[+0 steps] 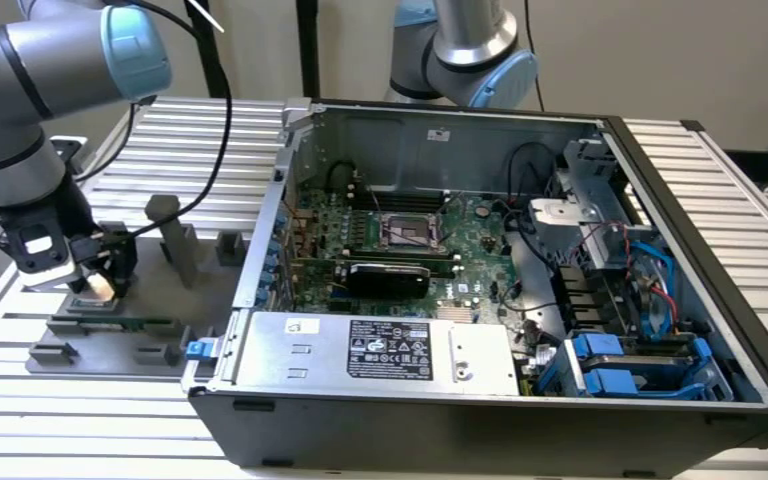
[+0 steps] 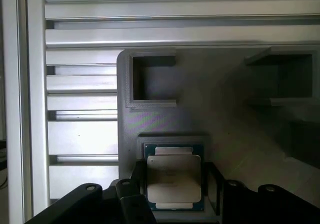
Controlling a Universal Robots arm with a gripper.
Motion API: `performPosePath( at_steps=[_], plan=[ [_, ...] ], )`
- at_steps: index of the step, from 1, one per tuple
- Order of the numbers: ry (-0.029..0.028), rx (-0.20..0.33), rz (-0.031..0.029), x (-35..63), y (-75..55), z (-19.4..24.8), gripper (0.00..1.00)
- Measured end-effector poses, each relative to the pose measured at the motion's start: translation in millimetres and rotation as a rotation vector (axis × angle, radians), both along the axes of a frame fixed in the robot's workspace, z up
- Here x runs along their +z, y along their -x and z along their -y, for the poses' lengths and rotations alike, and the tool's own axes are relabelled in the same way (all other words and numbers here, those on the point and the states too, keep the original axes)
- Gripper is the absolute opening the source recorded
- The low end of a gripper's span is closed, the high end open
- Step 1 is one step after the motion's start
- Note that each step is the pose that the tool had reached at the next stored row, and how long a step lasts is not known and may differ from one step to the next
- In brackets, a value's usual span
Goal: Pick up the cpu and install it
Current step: 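Pick up the cpu and move it towards the insertion slot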
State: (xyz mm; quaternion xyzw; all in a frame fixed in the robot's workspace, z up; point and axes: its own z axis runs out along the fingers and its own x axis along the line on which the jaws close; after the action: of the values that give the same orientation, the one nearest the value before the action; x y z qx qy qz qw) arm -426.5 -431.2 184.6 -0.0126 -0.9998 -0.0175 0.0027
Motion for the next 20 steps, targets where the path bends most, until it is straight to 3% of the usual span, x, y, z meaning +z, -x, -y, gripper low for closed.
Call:
performPosePath(
  at_steps=[12, 20],
  plan=[
    [0.0000, 0.000, 0.0000, 1.8, 0.0, -0.1, 0.55],
    [-0.0001, 0.000, 0.0000, 35.9, 0.0, -0.1, 0.55]
  ],
)
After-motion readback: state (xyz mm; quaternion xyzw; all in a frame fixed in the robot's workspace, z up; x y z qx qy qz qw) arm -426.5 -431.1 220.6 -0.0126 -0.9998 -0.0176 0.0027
